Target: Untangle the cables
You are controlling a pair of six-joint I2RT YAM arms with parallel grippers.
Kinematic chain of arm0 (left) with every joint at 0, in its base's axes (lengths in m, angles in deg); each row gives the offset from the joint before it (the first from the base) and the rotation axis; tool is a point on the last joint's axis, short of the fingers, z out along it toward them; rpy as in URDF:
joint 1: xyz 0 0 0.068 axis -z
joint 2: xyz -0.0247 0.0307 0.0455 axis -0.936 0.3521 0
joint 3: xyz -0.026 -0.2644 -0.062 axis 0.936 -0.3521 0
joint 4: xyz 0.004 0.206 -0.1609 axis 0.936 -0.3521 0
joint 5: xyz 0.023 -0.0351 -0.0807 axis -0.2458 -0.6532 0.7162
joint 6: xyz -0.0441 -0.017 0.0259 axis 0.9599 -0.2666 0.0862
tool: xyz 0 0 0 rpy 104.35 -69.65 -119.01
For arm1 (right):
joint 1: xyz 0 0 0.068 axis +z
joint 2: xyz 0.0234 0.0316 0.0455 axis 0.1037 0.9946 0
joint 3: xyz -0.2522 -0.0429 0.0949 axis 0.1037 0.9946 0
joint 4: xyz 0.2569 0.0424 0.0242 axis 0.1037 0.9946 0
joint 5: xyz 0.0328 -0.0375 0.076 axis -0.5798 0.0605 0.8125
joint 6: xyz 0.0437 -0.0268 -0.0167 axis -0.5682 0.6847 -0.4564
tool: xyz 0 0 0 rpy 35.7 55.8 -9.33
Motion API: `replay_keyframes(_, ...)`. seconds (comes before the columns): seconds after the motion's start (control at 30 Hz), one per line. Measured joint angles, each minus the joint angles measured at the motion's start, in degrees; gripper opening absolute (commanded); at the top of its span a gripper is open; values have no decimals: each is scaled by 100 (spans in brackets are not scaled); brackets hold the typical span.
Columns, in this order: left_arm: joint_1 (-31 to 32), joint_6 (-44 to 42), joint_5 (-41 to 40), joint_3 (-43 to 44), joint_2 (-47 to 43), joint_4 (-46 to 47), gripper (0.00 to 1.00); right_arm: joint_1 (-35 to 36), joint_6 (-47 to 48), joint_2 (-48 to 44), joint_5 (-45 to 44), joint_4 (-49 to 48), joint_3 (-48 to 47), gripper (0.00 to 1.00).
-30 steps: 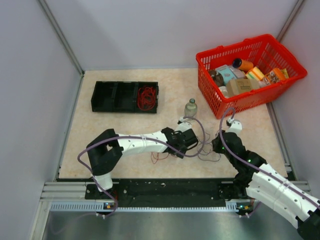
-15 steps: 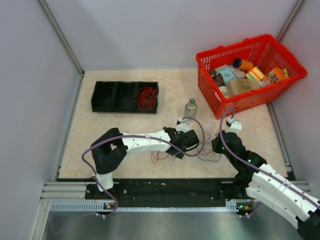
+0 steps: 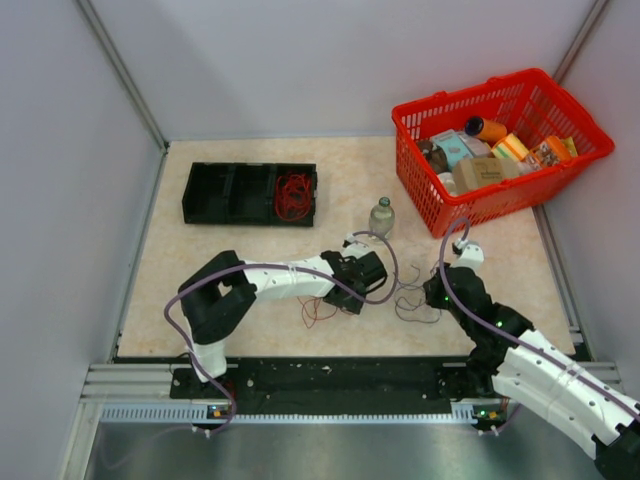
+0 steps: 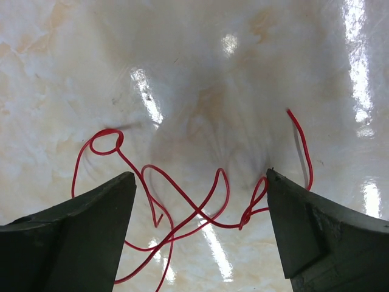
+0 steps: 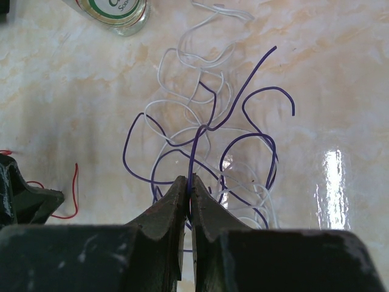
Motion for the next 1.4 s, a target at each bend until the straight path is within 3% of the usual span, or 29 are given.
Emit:
replay_keyframes(0.13, -63, -4, 138, -175, -111, 216, 62, 0, 0, -2, 7, -9, 13, 6)
replay_keyframes(0.27, -83, -46, 234, -284, -166, 358, 23, 0, 0, -2, 11, -11, 26, 6)
replay_keyframes(0.37, -90, -114, 227, -310, -221, 363, 3, 0, 2, 0, 13, -11, 26, 6)
replay_keyframes(0.4, -98, -140, 214, -315, -273, 367, 0, 0, 2, 0, 13, -11, 26, 6)
replay_keyframes(0.6, -496, -483, 317, -413, -1115, 553, 0, 0, 2, -2, 13, -13, 26, 6)
replay_keyframes(0.77, -2039, -1012, 1104, -389, -1963, 1075, 0, 0, 2, -2, 20, -13, 26, 6)
replay_keyframes(0.9, -3147, -1325, 1641, 31, -1991, 1499, 0, 0, 2, 0, 33, -15, 26, 6)
replay_keyframes(1.17, -4540, -1272, 2835, 1381, -715, 2415, 0, 0, 4, 2, 37, -31, 26, 6)
replay_keyframes(1.4, -4774, -1032, 3104, 2017, 881, 2761, 0, 0, 7, 7, 52, -33, 26, 6)
